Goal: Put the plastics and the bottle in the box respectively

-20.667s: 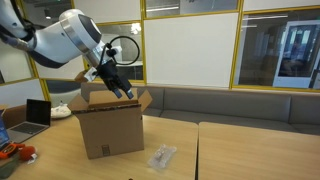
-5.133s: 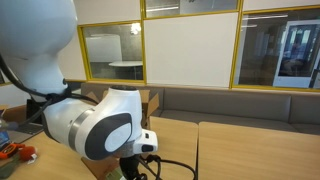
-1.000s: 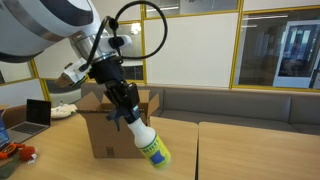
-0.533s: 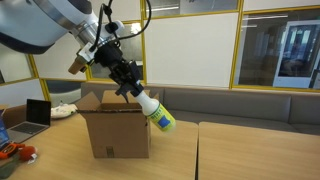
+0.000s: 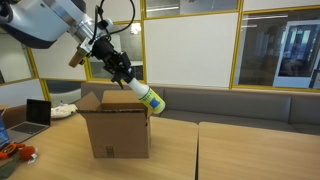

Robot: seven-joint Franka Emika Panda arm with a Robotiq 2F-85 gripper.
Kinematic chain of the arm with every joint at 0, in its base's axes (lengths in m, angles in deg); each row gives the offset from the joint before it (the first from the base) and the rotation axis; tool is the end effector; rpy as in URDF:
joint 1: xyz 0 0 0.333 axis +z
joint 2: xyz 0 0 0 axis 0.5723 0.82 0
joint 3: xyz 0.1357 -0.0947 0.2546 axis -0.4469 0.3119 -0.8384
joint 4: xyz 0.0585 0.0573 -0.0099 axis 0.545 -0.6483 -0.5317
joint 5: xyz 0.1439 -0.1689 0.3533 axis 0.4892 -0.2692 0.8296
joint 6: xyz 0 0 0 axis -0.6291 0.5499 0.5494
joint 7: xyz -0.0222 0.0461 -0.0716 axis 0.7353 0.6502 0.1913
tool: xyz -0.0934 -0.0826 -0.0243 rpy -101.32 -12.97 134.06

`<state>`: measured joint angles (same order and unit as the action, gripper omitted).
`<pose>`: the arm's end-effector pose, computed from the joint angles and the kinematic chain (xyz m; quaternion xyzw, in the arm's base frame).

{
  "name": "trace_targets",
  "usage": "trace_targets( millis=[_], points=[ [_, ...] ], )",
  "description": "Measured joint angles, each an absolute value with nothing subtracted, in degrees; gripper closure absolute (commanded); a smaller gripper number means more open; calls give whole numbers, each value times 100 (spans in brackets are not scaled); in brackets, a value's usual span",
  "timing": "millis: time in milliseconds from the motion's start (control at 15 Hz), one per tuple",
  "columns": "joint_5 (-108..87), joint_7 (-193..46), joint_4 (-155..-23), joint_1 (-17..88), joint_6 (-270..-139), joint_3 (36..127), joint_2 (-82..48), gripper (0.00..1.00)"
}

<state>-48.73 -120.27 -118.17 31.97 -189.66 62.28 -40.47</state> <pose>0.5527 0.0760 0.4484 0.9298 -0.1594 0.2066 0.2594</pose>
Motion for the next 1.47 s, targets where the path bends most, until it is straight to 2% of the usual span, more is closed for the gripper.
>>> trace_targets(
  millis=[933, 1000, 1133, 1400, 1467],
  points=[
    [-5236, -12118, -9293, 4723, -18425, 6621, -1398, 80],
    [-5236, -12117, -9164, 4774, -18435, 6677, -1251, 39],
    [-5230, -12106, -8903, 4854, -18437, 6788, -951, 31],
    [-5218, -11982, -8496, 4957, -18429, 7015, -535, 1],
    [-5205, -11963, -8449, 4963, -18427, 7059, -471, 0]
  ],
)
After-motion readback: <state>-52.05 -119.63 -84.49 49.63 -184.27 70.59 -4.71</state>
